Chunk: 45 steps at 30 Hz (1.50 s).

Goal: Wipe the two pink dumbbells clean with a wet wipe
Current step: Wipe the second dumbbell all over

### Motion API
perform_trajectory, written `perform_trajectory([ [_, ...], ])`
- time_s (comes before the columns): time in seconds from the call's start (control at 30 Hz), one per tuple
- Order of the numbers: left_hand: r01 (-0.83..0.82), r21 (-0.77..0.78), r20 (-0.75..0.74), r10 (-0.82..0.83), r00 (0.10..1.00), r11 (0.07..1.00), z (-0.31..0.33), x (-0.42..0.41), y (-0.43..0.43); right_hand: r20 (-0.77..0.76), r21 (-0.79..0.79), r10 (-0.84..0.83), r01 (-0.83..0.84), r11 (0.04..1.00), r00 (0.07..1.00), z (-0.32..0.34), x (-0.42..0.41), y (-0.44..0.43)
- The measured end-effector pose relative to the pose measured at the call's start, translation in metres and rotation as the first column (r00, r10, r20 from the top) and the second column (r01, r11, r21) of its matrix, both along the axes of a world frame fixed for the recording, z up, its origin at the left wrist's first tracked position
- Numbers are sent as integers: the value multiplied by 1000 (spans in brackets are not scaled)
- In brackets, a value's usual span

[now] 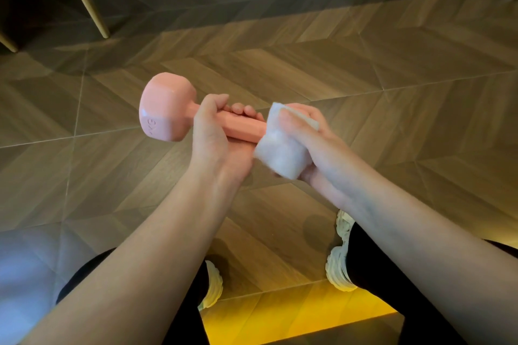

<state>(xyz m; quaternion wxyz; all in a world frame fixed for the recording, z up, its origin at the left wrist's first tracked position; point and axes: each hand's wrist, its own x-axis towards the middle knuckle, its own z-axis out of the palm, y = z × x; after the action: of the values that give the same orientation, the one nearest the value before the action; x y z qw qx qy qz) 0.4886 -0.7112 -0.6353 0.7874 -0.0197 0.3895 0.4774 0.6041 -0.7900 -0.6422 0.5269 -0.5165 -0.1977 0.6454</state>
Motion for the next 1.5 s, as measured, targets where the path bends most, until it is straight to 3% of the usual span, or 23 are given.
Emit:
perform_trajectory([
  [0.1,-10,-13,-3,10,1000,1000,2,-1,1,-98,59,-3,9,998,995,-1,8,1],
  [0.23,-40,-44,-23,39,999,998,2,-4,2,-153,159,140,-115,981,978,2,6,-5],
  [0.4,-19,-57,-43,16,999,998,2,-5,0,50,105,53,-58,993,997,0,-8,-3],
  [0.47,-6,-56,-33,4,999,998,4,-5,1,17,116,45,-47,992,999,3,-7,-2],
  [0.57,-11,-33,-25,10,1000,999,6,-5,4,-52,157,162,-153,976,985,9,4,-6],
  [0.67,-44,-13,-4,44,999,999,5,-7,4,-23,181,230,-223,958,973,12,5,-8],
  [0.87,-39,60,11,39,999,997,5,-5,2,107,0,209,-210,978,972,10,-1,-5],
  [1.03,-50,50,6,49,999,998,2,0,2,-174,75,187,-177,981,967,15,11,-7],
  [1.2,-30,10,-8,31,1000,999,2,4,0,69,96,91,-97,991,993,9,-1,-9],
  [1.3,-15,3,-20,15,1000,1000,3,2,0,58,65,22,-26,998,998,9,-4,-4],
  [1.4,-24,-9,-18,24,1000,1000,4,0,2,-22,90,144,-141,986,989,10,6,-4],
  [1.5,-42,-20,-19,42,999,999,4,-3,4,-3,136,256,-253,958,967,11,10,-7],
])
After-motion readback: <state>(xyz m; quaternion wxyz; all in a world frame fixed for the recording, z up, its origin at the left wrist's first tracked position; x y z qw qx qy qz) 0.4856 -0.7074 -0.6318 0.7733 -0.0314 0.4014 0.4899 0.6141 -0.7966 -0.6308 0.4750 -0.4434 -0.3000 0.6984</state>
